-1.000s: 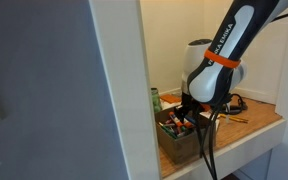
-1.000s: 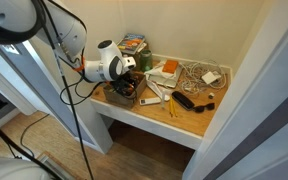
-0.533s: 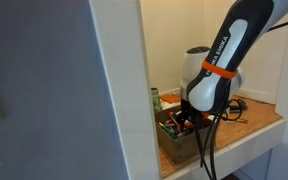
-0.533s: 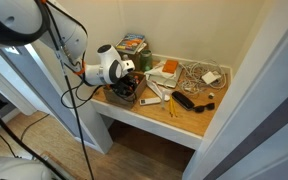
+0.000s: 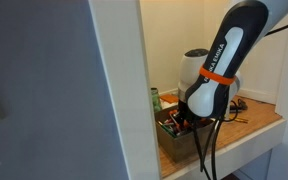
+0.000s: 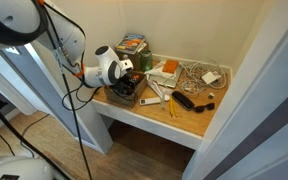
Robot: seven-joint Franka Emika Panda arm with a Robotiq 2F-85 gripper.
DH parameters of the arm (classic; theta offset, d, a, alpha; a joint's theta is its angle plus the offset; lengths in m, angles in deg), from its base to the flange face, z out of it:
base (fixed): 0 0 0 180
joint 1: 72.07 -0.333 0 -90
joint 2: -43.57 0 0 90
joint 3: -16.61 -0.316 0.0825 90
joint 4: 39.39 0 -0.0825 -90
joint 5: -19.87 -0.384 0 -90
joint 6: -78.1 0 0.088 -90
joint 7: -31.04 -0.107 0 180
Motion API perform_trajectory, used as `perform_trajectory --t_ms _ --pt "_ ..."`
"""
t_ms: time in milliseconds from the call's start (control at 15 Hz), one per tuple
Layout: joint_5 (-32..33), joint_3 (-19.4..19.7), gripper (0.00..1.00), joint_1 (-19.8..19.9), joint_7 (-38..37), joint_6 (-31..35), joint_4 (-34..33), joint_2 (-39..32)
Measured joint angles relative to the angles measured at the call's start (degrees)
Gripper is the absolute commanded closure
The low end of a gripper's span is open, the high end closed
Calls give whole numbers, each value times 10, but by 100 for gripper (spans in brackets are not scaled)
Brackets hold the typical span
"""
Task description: Remove the orange glue stick from the box and place it on the countertop.
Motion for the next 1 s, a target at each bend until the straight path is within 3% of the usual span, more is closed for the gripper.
perform_trajectory --t_ms 400,533,667,800,1000 --pt "-1 8 92 -5 1 -33 -2 32" --pt "-1 -12 92 10 11 -102 -1 72" --pt "-19 -66 92 54 41 -193 -2 121" --pt "-65 -126 92 107 86 -292 -7 166" --pt "-134 -172 92 166 129 -436 -29 212"
